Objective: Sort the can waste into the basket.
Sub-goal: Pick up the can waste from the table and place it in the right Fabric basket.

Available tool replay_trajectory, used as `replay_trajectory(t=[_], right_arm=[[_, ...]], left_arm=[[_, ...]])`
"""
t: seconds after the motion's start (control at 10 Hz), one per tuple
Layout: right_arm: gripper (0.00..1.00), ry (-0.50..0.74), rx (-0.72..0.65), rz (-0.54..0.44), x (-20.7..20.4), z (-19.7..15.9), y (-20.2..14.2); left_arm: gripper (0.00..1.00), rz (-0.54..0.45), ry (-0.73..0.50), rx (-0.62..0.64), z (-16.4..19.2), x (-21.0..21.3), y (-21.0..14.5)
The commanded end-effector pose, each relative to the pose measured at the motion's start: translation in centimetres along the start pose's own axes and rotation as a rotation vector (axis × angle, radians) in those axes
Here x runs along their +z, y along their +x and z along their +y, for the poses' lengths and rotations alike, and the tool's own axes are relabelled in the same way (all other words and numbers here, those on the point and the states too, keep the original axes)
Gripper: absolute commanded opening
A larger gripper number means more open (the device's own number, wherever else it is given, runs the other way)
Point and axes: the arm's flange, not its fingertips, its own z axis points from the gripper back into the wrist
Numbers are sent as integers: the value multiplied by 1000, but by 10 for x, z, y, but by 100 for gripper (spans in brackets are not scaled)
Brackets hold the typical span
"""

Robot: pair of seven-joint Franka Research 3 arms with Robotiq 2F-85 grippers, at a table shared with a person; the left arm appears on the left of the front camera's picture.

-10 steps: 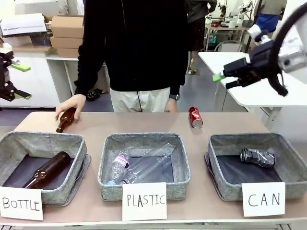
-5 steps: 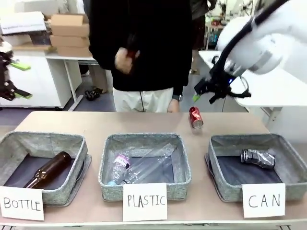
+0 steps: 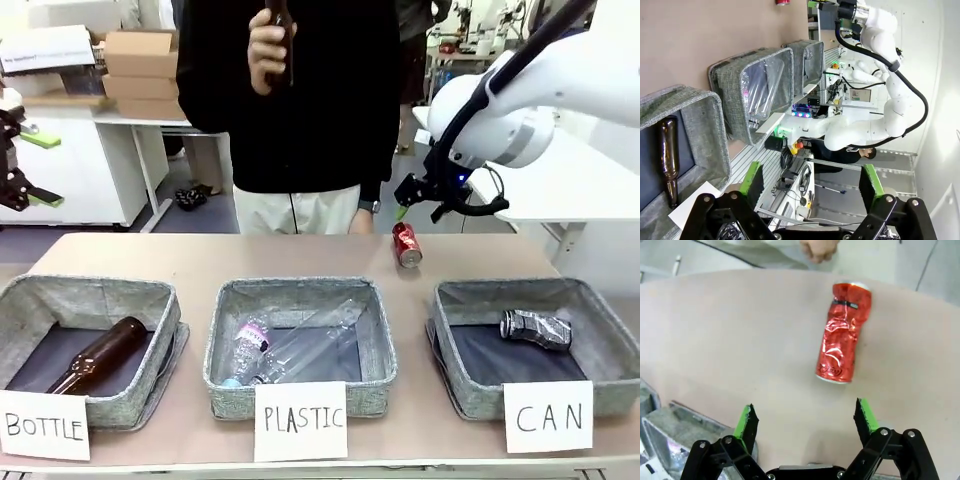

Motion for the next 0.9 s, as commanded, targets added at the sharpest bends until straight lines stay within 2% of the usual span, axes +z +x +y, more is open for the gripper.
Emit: replay_trajectory(t=[0.0,0.3,0.8], right_arm=[[100,-71,-51,41,-19,-7,11],[100,-118,-76,39,-47,-10,31],[100,-188,-62,94,-92,-9,45]], left_arm=[[100,1,9,6,-3,1,-1],[100,1,9,6,-3,1,-1],[100,1,9,6,-3,1,-1]])
